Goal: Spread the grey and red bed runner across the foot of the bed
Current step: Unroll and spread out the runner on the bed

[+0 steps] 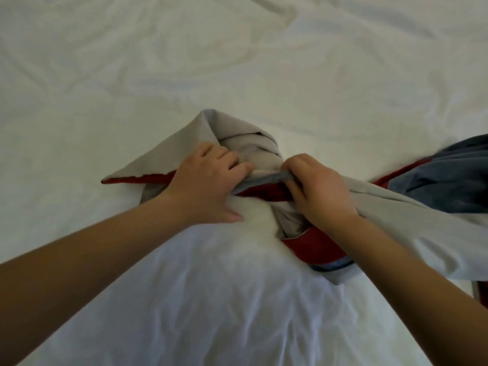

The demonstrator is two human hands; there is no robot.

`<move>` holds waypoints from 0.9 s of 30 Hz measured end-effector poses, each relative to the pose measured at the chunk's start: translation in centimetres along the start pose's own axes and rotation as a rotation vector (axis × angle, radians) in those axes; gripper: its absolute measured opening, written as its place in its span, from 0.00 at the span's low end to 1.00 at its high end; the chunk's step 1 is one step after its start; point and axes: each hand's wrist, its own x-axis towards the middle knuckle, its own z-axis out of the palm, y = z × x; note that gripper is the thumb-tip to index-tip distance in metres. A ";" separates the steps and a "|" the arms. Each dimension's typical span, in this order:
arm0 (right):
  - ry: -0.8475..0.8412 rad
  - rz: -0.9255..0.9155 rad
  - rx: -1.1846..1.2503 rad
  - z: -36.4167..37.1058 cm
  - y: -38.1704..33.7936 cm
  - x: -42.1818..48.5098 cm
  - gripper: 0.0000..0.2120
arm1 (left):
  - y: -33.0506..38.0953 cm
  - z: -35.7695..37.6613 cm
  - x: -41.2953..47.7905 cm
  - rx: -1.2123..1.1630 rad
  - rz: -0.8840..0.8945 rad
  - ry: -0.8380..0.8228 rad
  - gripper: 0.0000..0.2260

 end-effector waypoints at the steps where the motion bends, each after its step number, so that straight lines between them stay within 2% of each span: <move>1: 0.020 0.046 0.038 -0.1 0.1 0.5 0.05 | -0.5 0.6 -0.1 0.068 -0.003 0.024 0.25; 3: 0.035 0.105 0.049 -0.1 0.4 1.4 0.06 | -1.9 0.6 0.6 0.109 -0.090 0.062 0.13; 7: 0.126 0.232 0.111 -0.1 1.3 2.5 0.08 | -4.2 -2.2 3.7 0.110 -0.228 0.107 0.06; 10: 0.229 0.431 0.164 0.3 2.4 3.4 0.09 | -4.9 -4.1 7.0 0.202 -0.221 0.186 0.08; 12: 0.258 0.582 0.152 0.5 3.6 3.8 0.10 | -5.6 -4.9 9.4 0.274 -0.233 0.177 0.10; 15: 0.143 0.742 0.087 0.6 5.0 4.1 0.10 | -6.7 -5.3 11.6 0.291 -0.291 0.148 0.14; 18: 0.033 0.791 -0.009 0.7 5.2 4.5 0.10 | -6.4 -4.9 12.0 0.259 -0.241 0.275 0.16; 21: 0.193 0.758 -0.045 0.0 4.1 4.7 0.09 | -4.9 -3.8 10.3 0.372 -0.009 0.538 0.11; 23: 0.342 0.574 -0.025 -0.4 2.9 4.3 0.07 | -4.0 -2.1 8.8 0.413 0.290 0.654 0.05; 24: 0.363 0.450 -0.004 -0.5 2.0 4.0 0.07 | -3.6 -1.5 7.8 0.366 0.406 0.604 0.05; 25: 0.334 0.335 -0.002 -0.5 1.0 3.7 0.09 | -3.3 -1.0 6.8 0.301 0.459 0.501 0.09; 27: 0.179 0.173 -0.080 -0.2 -0.6 3.3 0.19 | -3.4 0.1 5.4 0.237 0.360 0.239 0.23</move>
